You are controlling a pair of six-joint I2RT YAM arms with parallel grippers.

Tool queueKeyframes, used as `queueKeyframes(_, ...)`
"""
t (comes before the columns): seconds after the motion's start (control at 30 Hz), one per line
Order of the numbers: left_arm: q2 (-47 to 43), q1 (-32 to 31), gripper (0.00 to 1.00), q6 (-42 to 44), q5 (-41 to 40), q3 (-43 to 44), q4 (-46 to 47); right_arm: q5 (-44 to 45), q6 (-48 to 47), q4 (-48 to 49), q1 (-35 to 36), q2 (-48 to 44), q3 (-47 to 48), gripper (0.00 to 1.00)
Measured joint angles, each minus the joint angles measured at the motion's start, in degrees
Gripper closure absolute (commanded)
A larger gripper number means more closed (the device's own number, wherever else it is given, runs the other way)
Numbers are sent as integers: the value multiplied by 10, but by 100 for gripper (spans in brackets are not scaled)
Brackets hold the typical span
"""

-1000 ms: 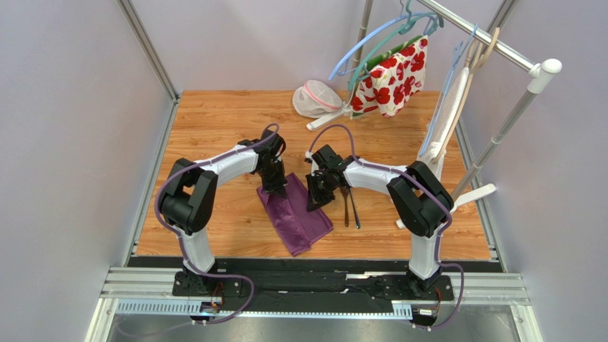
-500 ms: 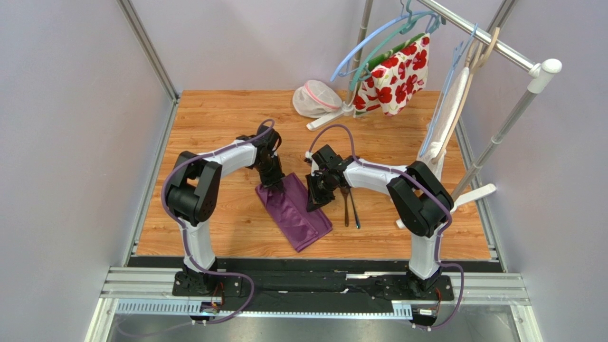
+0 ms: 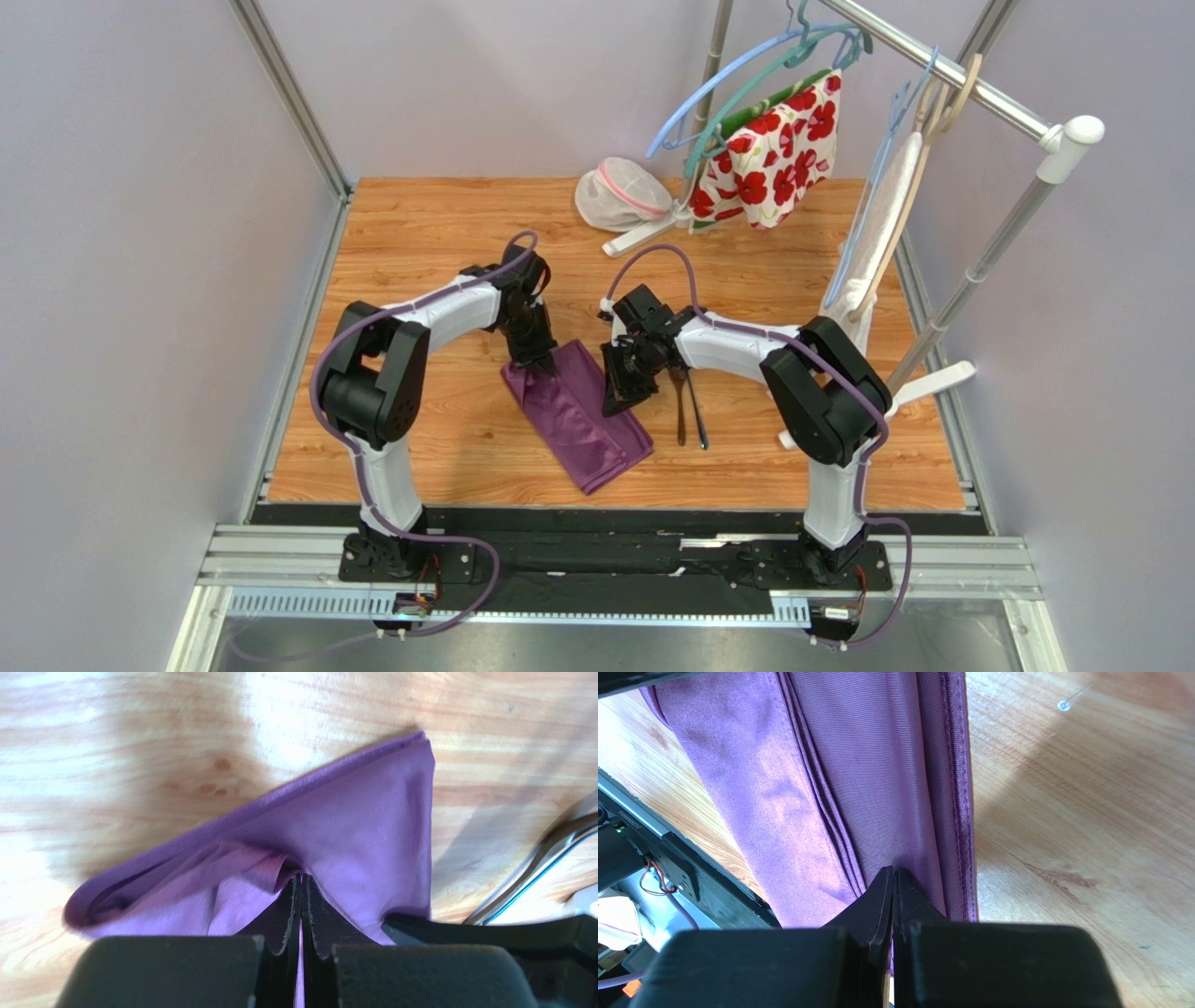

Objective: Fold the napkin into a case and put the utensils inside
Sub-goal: Smooth out the 2/3-rectangle-folded napkin at the center of the board.

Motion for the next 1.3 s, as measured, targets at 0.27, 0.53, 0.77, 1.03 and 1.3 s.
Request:
queueKeyframes(0.27,-102,-46,94,11,-28,-25,0,0,0,-1,0,0,0,100)
queueKeyframes(0.53,-121,-141,100,-24,-17,-86,16,-1,0,0,0,1,0,100)
queueKeyframes(0.77,-108,-185,100,-52,0,-125,26,-3,0,0,0,1,0,100)
queueKeyframes(1.03,-125,-197,100,-75,14,-187,49,-5,0,0,0,2,0,100)
queueKeyframes(1.3,-145,-200,100,-88,21,-213,67,-12,0,1,2,4,0,100)
